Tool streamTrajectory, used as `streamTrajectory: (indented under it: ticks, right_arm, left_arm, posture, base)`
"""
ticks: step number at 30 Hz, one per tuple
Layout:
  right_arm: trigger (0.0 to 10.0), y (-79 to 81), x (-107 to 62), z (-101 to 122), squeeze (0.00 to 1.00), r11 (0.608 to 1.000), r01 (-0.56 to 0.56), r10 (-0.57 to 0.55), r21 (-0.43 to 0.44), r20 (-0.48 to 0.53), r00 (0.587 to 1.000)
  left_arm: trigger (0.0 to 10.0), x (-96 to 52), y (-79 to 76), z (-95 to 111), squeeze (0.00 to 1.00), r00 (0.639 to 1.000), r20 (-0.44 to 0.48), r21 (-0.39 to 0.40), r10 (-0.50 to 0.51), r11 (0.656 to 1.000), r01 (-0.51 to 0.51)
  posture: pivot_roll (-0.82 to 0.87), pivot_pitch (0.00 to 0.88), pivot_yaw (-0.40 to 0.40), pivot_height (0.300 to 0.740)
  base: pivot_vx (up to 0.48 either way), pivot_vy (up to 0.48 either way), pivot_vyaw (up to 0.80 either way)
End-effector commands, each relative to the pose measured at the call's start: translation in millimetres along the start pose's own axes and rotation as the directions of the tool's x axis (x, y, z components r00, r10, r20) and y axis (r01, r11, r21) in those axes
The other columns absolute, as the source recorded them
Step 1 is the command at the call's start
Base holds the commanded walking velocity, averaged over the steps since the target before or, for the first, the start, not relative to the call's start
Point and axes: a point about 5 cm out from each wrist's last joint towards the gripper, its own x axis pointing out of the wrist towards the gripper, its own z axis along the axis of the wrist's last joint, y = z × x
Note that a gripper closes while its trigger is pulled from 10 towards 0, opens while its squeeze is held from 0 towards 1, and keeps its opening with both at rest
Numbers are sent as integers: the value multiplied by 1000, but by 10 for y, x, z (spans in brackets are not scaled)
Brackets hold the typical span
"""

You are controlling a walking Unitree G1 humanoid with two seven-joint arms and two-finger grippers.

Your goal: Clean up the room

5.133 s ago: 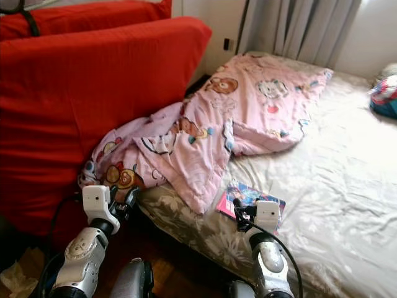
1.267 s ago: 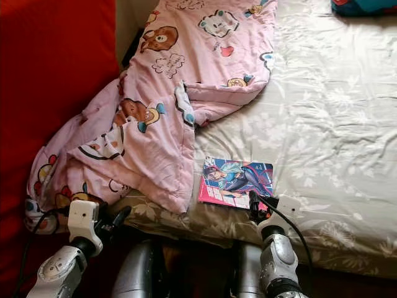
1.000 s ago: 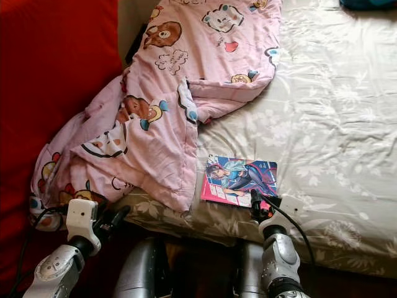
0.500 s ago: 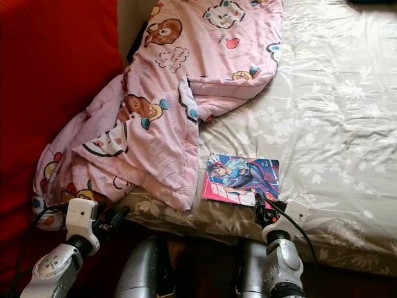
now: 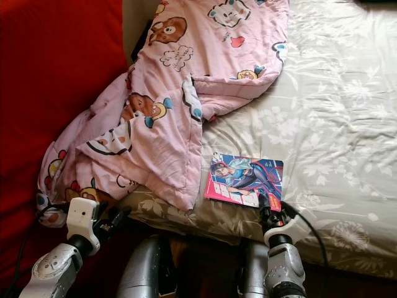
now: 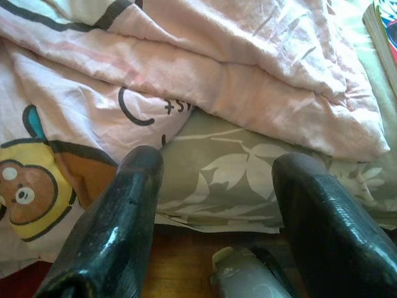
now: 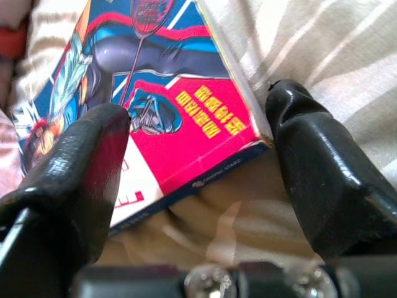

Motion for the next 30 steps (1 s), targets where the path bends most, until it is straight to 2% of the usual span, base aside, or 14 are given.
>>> streamTrajectory:
  ticks: [1,3,9,13,22,26,30]
  right_arm:
    - [10000,-125,-138,-231,0,993,78,-70,92,-87,994]
    - [10000,-117,-135,-249,0,987,66,-50,150,-103,993]
    - [10000,16,-86,-331,0,972,0,38,234,-158,987]
    - [10000,57,-83,-391,0,975,-3,48,221,-198,979]
    - [10000,214,-33,-472,0,964,-50,115,263,-238,965]
    - [10000,234,-34,-507,0,968,-47,114,247,-267,957]
    - [10000,231,-27,-493,0,943,-21,104,333,-232,967]
  left_arm:
    - [10000,-73,35,-65,0,999,-44,19,2,1000,-1]
    - [10000,-91,23,-70,0,999,-47,19,-2,1000,2]
    - [10000,-114,18,-67,0,999,-49,29,-4,1000,6]
    - [10000,-117,20,-67,0,999,-50,32,-4,999,5]
    - [10000,-131,11,-67,0,999,-53,39,-5,999,7]
    - [10000,-133,2,-68,0,999,-53,39,-6,999,8]
    - [10000,-146,-11,-65,0,999,-52,42,-6,999,8]
  posture:
    - [169,277,161,600]
    - [173,277,160,600]
    - [186,274,158,600]
    - [186,274,158,600]
    - [194,270,154,600]
    - [196,269,150,600]
    - [207,276,148,600]
  base:
    - [0,0,0]
    - [0,0,0]
    - [0,0,0]
    - [0,0,0]
    - [0,0,0]
    - [0,0,0]
    - [0,0,0]
